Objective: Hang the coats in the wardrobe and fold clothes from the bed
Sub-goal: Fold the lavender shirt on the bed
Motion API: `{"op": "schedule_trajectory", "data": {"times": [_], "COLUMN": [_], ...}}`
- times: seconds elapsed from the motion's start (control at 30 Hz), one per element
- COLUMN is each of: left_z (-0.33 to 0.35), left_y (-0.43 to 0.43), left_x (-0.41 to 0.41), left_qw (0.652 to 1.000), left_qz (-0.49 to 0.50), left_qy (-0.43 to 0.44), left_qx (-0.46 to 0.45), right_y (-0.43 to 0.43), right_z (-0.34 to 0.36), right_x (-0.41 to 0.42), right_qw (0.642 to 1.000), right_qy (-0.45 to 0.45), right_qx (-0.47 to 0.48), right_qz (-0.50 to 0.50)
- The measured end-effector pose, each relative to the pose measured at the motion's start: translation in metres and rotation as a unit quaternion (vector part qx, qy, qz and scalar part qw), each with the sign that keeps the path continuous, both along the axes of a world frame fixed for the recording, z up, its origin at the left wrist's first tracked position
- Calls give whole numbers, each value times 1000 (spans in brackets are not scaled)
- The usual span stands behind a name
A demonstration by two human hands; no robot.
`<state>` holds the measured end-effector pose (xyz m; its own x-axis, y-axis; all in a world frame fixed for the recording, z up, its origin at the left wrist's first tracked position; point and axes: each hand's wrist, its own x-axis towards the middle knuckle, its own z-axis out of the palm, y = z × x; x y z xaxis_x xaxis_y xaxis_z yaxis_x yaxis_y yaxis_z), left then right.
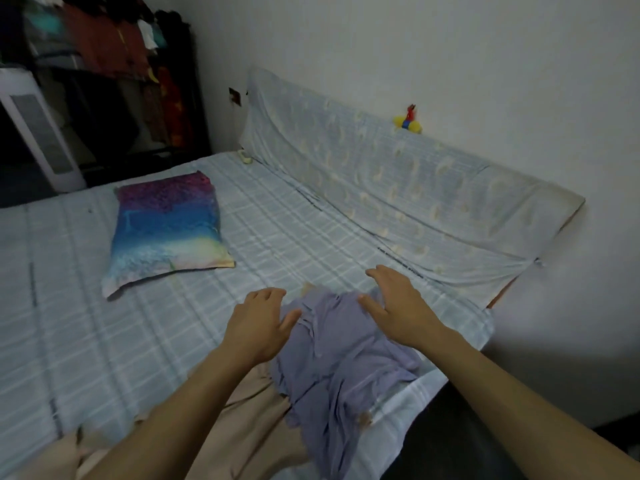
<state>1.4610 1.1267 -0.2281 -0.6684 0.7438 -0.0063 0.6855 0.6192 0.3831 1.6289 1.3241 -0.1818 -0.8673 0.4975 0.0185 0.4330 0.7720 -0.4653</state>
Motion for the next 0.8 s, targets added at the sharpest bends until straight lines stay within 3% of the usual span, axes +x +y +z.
{"op": "schedule_trajectory", "data": {"times": [0.37,0.57,0.8], "left_z": [-41,-68,-100], "left_y": [63,133,167], "left_x": [-34,-24,-32], "left_qw": [993,974,955], "left_qz": [112,209,276], "left_qy": [-9,-48,-79], "left_qx": [-46,-69,-69], "right_y": [108,198,242], "right_z": [-76,-124,-165], "right_x": [-91,-140,-180], "right_qw": [992,979,959], "right_qy": [-42,-63,-79], "right_qx": [-41,-69,-87], "right_qz": [109,181,259]}}
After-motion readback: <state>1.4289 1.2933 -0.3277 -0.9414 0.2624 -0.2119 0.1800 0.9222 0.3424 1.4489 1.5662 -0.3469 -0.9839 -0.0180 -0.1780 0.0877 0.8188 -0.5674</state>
